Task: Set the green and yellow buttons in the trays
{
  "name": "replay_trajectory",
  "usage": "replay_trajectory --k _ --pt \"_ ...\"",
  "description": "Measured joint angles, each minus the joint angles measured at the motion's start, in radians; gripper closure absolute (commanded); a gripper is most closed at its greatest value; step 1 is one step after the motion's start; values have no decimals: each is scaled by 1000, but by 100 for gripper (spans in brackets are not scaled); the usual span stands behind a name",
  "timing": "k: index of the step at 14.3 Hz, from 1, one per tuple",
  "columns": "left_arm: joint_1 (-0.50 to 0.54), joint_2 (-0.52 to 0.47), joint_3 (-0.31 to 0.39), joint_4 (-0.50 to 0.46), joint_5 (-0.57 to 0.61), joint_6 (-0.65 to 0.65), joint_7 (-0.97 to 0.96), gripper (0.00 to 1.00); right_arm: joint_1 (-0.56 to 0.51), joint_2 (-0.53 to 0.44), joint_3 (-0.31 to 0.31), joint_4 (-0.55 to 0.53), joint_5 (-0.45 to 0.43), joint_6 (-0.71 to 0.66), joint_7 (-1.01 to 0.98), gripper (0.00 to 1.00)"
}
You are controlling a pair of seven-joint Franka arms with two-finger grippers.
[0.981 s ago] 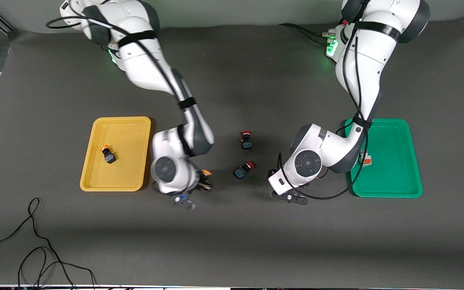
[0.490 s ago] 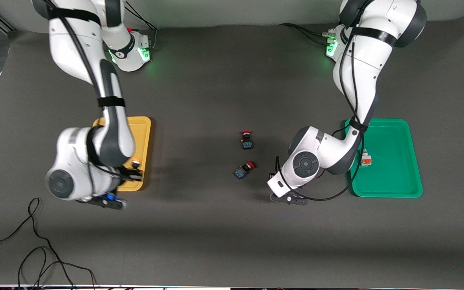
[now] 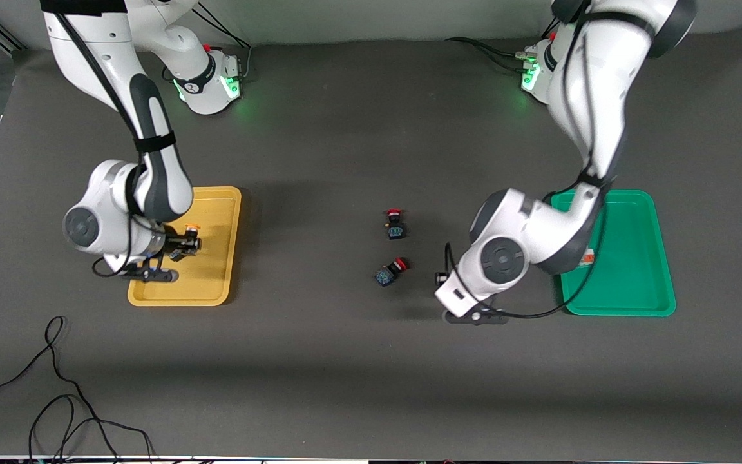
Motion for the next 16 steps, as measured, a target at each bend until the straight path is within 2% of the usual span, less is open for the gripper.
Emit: replay_trajectory --k 2,4,7,10,12,13,14,15,16 --pt "67 -91 6 -17 -5 -134 2 100 18 -4 1 -20 0 24 0 0" --pt "174 -151 12 -82 3 -168 77 100 23 -25 0 -5 0 -8 0 0" --pt "383 -192 20 -203 81 -146 301 100 23 -68 -31 124 0 -218 0 0" --pt "551 -189 22 -318 134 2 497 100 22 -98 -77 331 -2 -446 0 0" --pt "601 -172 21 -417 157 151 551 100 22 -109 -82 460 -3 -556 7 0" --pt "605 -155 21 -461 167 215 558 95 23 -114 -84 515 -7 -596 25 0" --pt "605 -135 17 -492 184 259 558 63 23 -123 -86 562 -28 -627 44 0" --pt "604 -117 13 -508 204 280 558 3 24 -141 -86 598 -67 -650 53 0" --pt "604 -103 10 -511 223 283 558 0 32 -167 -86 618 -112 -666 55 0"
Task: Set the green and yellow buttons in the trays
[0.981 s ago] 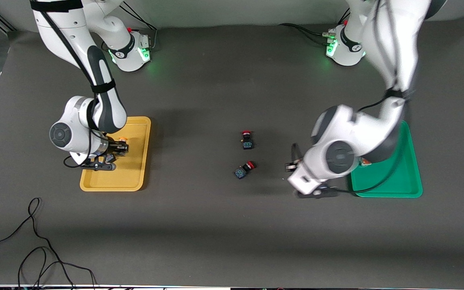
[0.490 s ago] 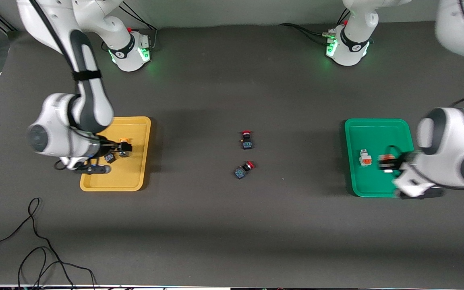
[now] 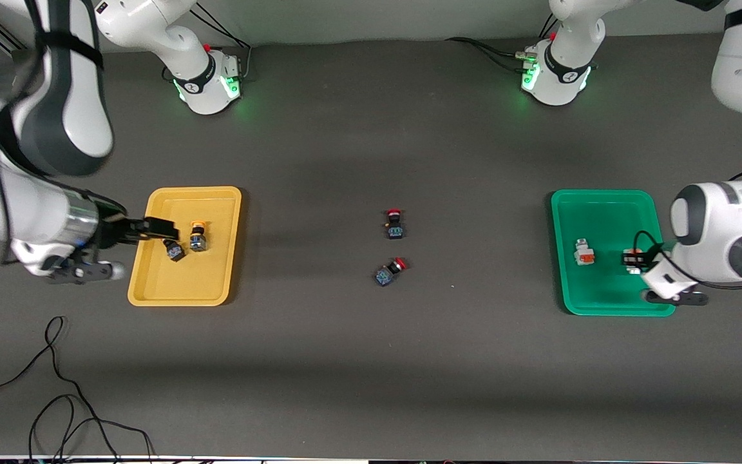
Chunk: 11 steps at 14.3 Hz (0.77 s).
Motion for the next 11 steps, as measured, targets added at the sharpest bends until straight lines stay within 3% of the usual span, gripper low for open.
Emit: replay_trajectory --k 3,6,7,11 --pt "0 -9 -1 27 18 -60 23 0 50 -94 0 3 -122 -28 21 0" --pt "0 -61 -3 130 19 -263 54 0 35 -145 19 -5 -177 -41 27 0" --pt "0 -87 -5 164 17 -326 65 0 -23 -164 76 -11 -199 -41 27 0" --pt "0 -214 -8 234 -45 -507 137 0 -400 -265 493 -67 -257 -41 58 0"
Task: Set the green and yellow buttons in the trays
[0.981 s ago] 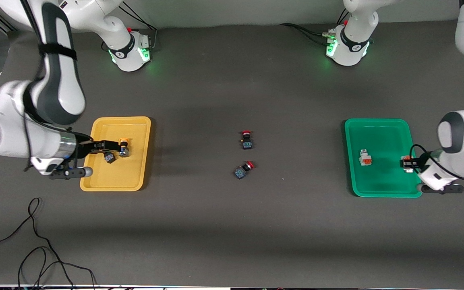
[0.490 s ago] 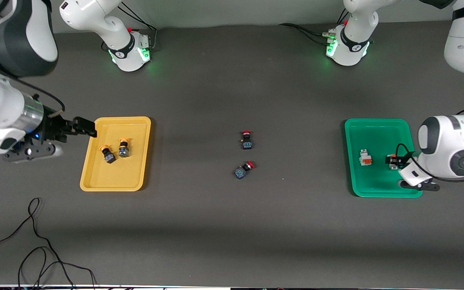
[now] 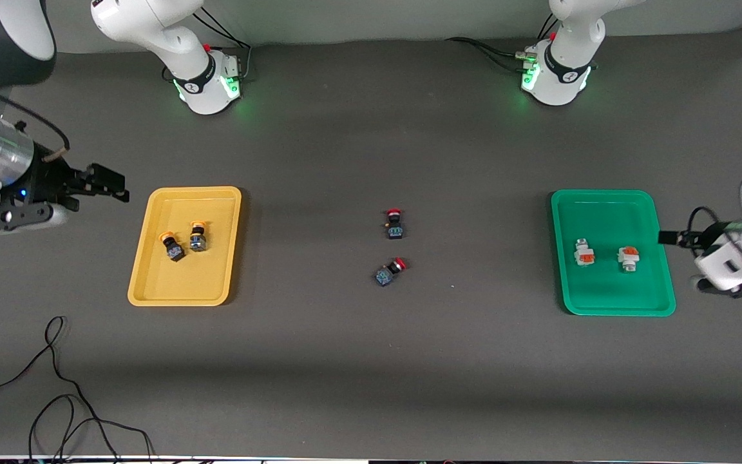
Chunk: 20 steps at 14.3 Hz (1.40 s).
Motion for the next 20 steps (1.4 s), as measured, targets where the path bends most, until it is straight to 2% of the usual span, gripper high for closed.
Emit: replay_trajectory --k 2,3,4,8,11,13,20 --pt "0 -75 0 6 -38 -59 10 0 -116 -35 140 -19 -17 2 25 0" --pt "0 -116 -1 9 -58 -86 13 0 -161 -43 188 -23 -24 2 31 0" --pt "0 -164 -2 11 -82 -111 16 0 -188 -47 209 -25 -31 2 33 0" --pt "-48 -314 -4 10 -147 -186 17 0 -215 -51 187 -32 -33 3 85 0" --pt "-221 -357 73 10 -151 -205 -39 0 -217 -87 123 -34 -26 -4 88 0" --pt "-279 -369 95 12 -160 -207 -75 0 -216 -106 120 -35 -25 -17 88 0" --pt "-290 -379 101 72 -204 -255 -185 0 -215 -107 114 -13 22 -20 85 0"
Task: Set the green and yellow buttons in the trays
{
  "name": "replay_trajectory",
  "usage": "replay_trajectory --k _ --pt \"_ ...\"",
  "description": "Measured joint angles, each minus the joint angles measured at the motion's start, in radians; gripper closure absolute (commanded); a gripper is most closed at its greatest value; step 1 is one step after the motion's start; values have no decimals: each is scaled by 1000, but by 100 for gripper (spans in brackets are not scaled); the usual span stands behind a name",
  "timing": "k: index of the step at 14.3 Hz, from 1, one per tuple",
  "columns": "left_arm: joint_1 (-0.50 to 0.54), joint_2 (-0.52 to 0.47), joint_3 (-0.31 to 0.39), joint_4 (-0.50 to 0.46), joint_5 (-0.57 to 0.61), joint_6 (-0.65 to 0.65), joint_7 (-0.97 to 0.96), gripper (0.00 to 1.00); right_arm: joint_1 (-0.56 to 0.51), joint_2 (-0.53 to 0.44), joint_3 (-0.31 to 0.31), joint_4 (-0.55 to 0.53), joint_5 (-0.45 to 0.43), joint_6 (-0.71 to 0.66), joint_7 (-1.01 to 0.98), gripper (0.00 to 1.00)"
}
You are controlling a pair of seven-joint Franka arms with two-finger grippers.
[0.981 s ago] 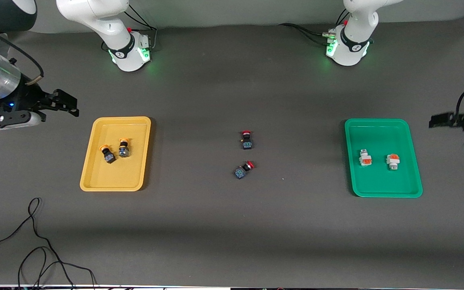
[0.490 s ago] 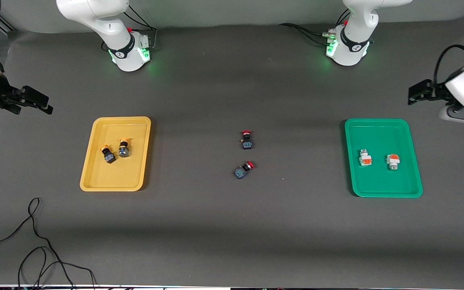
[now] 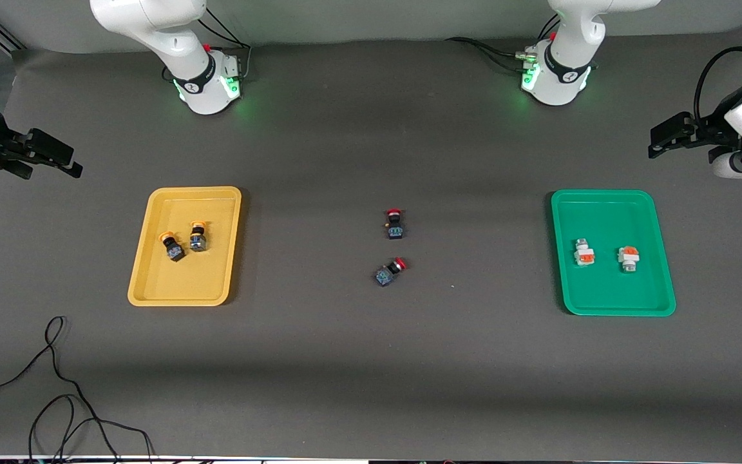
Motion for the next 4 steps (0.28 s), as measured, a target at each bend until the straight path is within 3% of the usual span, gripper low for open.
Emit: replay_trajectory --k 4 --pt "0 0 0 0 0 -11 2 0 0 1 0 4 2 -5 0 0"
